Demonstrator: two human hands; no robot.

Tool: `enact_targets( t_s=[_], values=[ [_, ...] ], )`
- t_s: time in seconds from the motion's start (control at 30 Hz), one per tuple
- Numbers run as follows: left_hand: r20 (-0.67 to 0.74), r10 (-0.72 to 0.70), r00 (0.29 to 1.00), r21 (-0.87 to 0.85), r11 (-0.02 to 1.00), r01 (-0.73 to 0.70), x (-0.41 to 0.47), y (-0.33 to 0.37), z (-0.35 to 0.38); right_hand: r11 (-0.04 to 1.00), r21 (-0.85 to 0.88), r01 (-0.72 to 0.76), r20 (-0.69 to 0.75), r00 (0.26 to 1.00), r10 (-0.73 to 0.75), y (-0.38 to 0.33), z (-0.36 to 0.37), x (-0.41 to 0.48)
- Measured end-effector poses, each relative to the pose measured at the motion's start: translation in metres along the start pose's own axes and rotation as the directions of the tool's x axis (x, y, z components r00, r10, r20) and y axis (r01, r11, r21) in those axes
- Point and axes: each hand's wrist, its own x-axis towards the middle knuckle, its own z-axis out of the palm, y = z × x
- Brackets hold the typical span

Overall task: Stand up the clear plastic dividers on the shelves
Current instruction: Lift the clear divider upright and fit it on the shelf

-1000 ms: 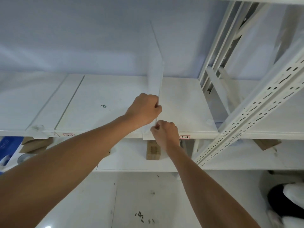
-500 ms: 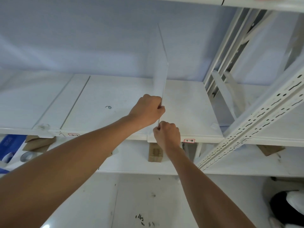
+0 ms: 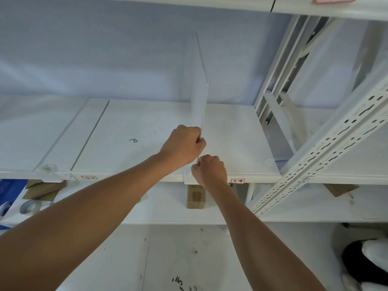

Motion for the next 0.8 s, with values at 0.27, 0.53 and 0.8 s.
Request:
enact_targets(
  t_s=[0.27, 0.53, 0.8],
  values=[
    [0.010, 0.017, 1.000, -0.016, 1.000, -0.017, 0.003, 0.000, -0.006, 0.996, 0.076, -0.046, -0.012, 0.999, 0.047, 0.001, 0.000, 0.001],
    [0.024, 0.042, 0.999, -0.010, 0.999, -0.042, -0.004, 0.002, -0.005, 0.999, -0.052, 0.003, -0.051, 0.999, -0.005, -0.010, 0.004, -0.007],
    [-0.003, 0.022, 1.000, -0.091, 0.996, -0.022, -0.003, -0.006, -0.004, 0.997, -0.072, 0.005, -0.064, 0.998, -0.010, -0.009, 0.003, -0.007]
  ],
)
